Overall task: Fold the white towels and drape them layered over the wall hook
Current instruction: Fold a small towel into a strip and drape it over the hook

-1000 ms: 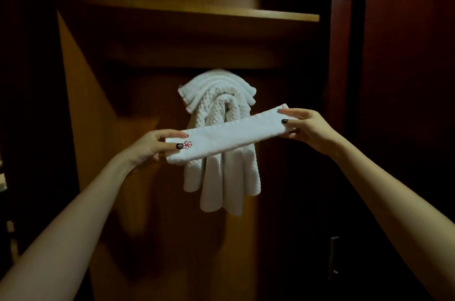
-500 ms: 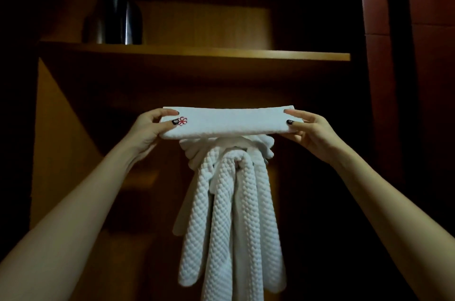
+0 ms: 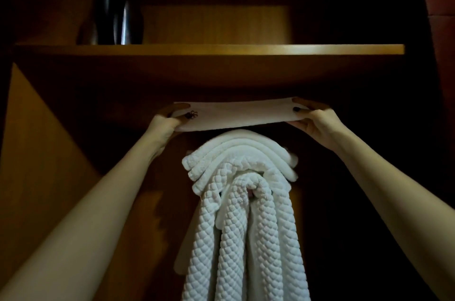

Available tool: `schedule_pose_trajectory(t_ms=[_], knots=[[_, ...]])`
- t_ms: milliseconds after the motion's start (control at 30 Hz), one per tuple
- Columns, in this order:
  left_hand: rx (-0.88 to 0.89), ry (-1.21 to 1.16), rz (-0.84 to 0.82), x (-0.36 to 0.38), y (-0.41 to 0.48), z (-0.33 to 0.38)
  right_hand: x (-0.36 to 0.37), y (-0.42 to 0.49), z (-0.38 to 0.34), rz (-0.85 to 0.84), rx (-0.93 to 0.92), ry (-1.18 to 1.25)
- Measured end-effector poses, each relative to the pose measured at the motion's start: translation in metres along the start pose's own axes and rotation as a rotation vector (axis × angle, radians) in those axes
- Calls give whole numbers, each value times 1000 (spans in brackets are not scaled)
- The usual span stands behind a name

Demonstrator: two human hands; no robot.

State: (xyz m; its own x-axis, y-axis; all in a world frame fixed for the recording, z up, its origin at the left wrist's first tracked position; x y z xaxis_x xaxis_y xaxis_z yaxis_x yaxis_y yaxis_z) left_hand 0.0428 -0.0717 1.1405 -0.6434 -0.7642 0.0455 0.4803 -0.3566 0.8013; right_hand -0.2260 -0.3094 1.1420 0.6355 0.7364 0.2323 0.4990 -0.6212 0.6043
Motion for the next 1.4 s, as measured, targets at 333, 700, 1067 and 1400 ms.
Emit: schedule_pose_trajectory(t_ms=[333, 700, 1067, 1400], knots=[[-42, 139, 38, 6, -16, -35, -17, -3, 47, 33, 99, 101], [-119, 376, -39, 0, -37, -46, -29, -29, 86, 16, 214, -58], [244, 675, -381, 89, -26, 18, 52, -26, 24, -99, -300, -984], [174, 835, -526, 122, -32, -8, 70, -5, 63, -268, -187, -1172]])
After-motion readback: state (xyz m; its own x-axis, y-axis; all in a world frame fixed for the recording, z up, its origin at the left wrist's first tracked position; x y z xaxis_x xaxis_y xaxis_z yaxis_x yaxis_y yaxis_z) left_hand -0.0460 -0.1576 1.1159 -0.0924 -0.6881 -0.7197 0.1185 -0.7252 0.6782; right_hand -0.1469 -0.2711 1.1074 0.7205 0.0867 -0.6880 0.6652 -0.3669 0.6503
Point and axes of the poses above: each hand's wrist, its own y-axis towards the middle knuckle, its own x-axis out of the palm, z = x × y, the point moved 10 cm from there along y, towards the middle knuckle, and after that the axes turned 5 degrees about x, right-handed, at the moved point
